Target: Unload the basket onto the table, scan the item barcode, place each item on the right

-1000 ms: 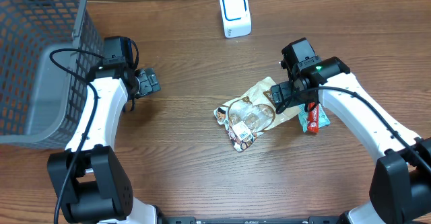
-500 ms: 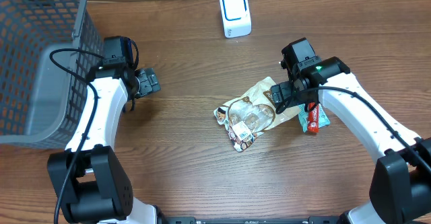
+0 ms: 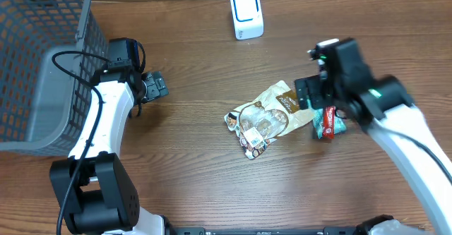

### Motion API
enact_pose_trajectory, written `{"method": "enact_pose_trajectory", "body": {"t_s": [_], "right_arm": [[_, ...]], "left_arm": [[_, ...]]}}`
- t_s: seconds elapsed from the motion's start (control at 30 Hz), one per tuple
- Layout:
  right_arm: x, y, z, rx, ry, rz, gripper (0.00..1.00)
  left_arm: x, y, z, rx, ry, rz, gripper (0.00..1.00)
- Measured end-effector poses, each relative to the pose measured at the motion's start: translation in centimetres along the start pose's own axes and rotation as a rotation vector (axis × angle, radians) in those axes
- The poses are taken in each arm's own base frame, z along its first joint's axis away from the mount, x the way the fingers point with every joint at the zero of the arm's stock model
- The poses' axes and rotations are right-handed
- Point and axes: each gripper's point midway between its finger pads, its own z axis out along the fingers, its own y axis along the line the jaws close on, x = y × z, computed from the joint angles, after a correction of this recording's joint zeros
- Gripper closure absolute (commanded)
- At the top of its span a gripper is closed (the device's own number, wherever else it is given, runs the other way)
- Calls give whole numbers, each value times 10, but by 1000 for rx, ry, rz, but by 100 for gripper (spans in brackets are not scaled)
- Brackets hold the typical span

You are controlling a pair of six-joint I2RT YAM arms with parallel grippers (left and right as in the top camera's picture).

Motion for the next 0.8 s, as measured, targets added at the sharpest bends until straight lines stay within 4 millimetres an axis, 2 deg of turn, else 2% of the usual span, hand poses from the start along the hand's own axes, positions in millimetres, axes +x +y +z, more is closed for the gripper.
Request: {"method": "enact_pose_trajectory", "body": {"t_s": [0.13,0.33,0.63,0.73,0.8], "right_arm": [[-14,-5,-60,-21,-176,19,0],[-15,-13,-143,-49,-409,43,0],[23,-33,-250,-67,-706,82,0],[38,-42,-275,-52,-797,108,0],[50,-48,-285,-33,-848,126,0]], "left_arm": [[0,0,0,0,0,0,0],[0,0,0,0,0,0,0],[0,0,0,0,0,0,0],[0,0,0,0,0,0,0],[0,0,0,0,-1,0,0]]}}
